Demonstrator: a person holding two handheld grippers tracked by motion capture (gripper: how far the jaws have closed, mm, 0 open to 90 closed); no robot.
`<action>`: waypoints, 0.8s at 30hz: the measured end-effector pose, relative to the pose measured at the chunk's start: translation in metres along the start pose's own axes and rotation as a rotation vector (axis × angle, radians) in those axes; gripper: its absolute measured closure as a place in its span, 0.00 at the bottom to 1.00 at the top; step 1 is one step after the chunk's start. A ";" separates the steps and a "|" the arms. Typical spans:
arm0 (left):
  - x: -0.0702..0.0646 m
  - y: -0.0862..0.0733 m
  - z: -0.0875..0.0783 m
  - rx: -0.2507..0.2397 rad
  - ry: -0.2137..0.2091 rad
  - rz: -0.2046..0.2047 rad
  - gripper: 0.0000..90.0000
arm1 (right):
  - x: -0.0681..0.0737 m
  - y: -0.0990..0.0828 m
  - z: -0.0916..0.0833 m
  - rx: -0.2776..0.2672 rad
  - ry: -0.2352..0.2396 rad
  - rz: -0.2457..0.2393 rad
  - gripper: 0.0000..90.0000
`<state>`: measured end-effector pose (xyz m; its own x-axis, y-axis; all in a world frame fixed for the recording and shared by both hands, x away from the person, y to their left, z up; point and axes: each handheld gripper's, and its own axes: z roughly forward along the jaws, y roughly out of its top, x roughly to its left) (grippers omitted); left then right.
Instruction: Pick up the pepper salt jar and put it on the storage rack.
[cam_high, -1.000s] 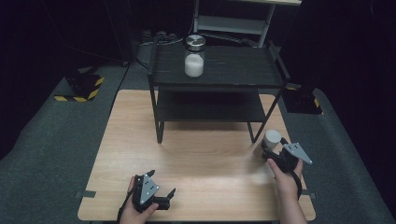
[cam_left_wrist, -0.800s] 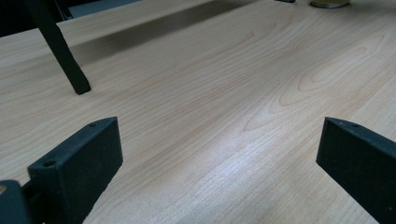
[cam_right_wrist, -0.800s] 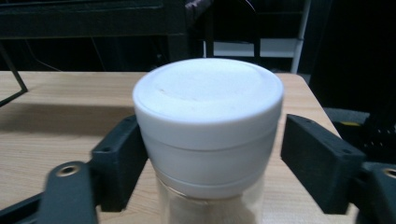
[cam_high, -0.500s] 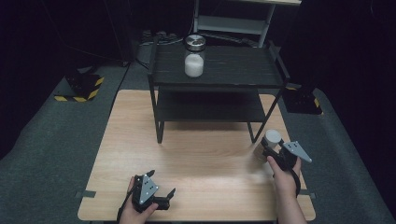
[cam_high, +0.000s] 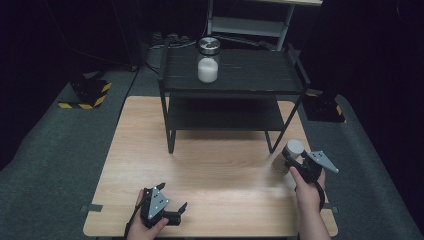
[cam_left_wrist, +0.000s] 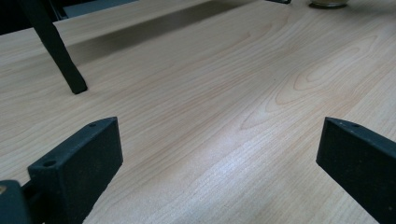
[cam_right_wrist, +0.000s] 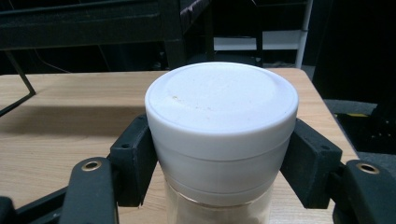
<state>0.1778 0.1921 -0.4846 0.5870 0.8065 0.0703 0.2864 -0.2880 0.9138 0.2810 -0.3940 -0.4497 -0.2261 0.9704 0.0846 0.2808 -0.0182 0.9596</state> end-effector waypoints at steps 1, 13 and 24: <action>0.001 0.000 0.001 -0.002 0.000 0.001 0.01 | 0.001 0.001 -0.004 -0.007 0.001 -0.006 0.38; 0.004 -0.005 0.000 -0.035 -0.012 -0.026 0.01 | 0.018 0.012 -0.046 -0.044 0.088 -0.002 0.38; -0.004 -0.004 -0.001 -0.026 0.017 -0.024 0.01 | 0.025 0.043 -0.082 -0.091 0.216 -0.019 0.38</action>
<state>0.1736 0.1902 -0.4882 0.5672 0.8217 0.0553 0.2800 -0.2555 0.9254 0.2110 -0.3902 -0.3846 -0.4274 0.8970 0.1125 0.1915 -0.0318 0.9810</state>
